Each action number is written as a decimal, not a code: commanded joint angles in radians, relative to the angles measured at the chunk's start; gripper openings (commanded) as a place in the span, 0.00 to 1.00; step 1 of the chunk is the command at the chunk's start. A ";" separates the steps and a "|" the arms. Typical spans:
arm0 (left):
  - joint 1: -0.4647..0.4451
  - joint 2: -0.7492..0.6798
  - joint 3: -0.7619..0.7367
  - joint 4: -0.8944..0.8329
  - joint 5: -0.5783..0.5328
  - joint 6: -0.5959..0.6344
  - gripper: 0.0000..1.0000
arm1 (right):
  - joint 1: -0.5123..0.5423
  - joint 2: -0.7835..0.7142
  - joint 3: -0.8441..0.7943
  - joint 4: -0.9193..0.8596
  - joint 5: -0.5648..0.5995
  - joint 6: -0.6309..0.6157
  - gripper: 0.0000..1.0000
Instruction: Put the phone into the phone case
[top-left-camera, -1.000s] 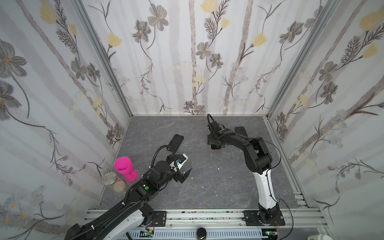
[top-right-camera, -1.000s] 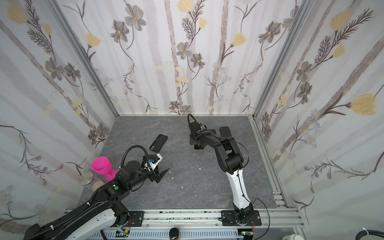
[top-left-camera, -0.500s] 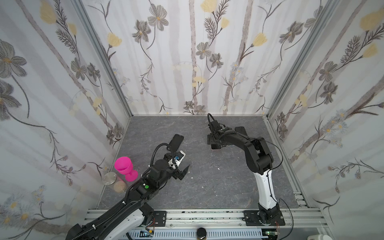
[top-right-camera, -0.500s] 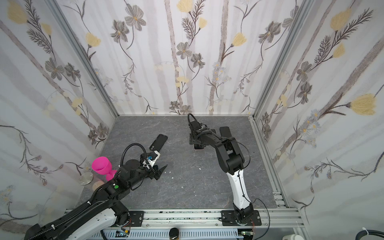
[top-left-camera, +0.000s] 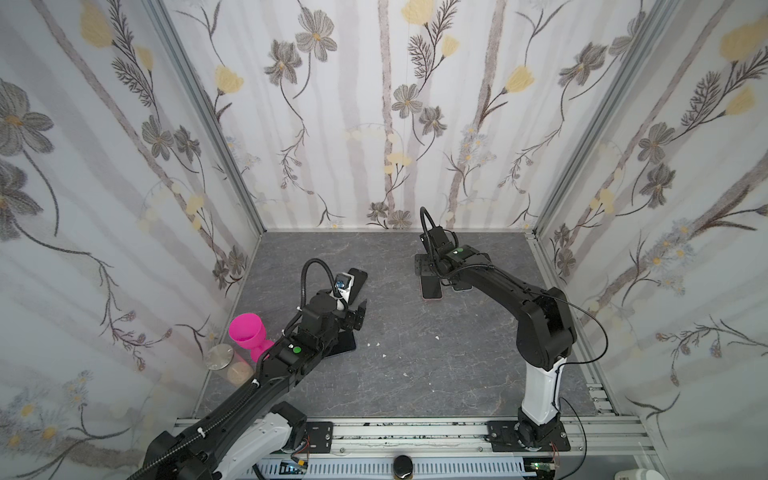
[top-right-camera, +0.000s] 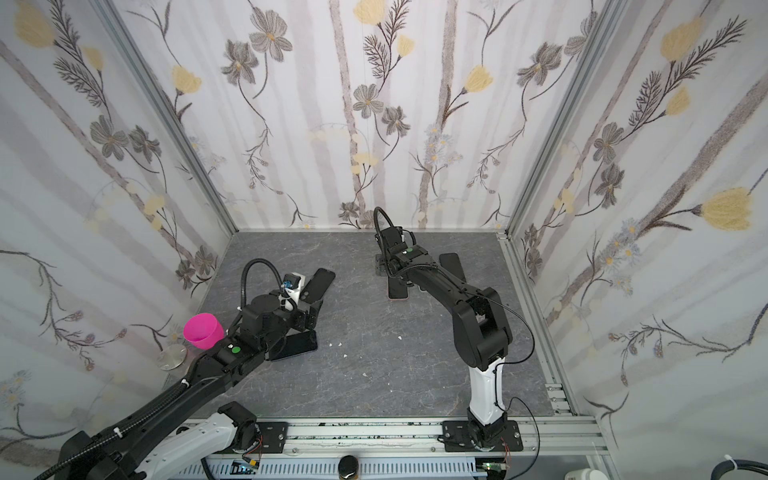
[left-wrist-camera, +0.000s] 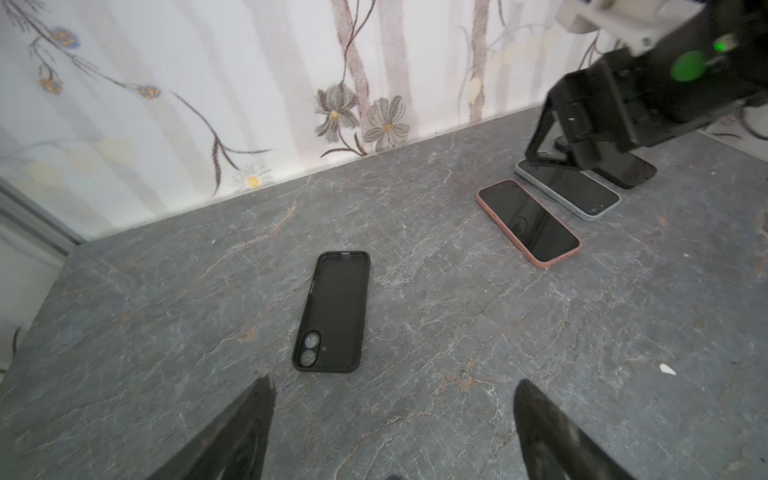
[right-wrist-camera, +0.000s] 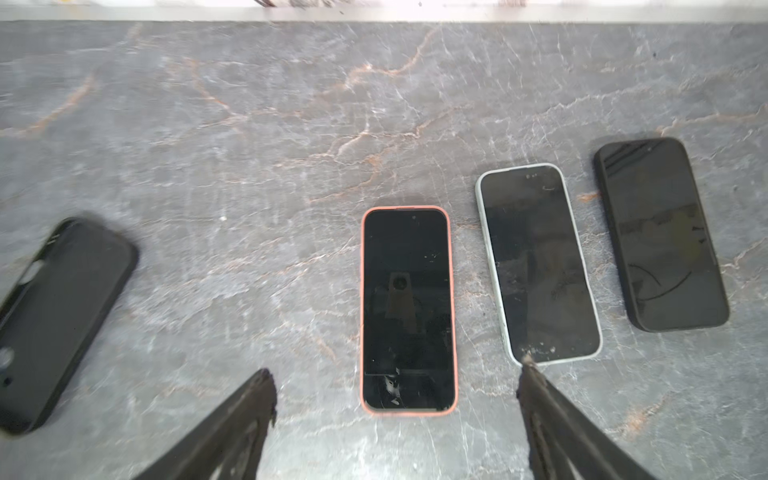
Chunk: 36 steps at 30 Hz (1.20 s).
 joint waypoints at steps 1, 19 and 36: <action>0.007 0.092 0.086 -0.091 -0.017 -0.111 0.86 | 0.012 -0.071 -0.063 0.001 -0.004 -0.035 0.89; 0.173 0.884 0.629 -0.179 0.178 -0.333 0.58 | 0.005 -0.607 -0.562 0.249 -0.165 -0.127 0.83; 0.188 1.130 0.773 -0.202 0.198 -0.188 0.45 | -0.007 -0.613 -0.577 0.202 -0.178 -0.150 0.81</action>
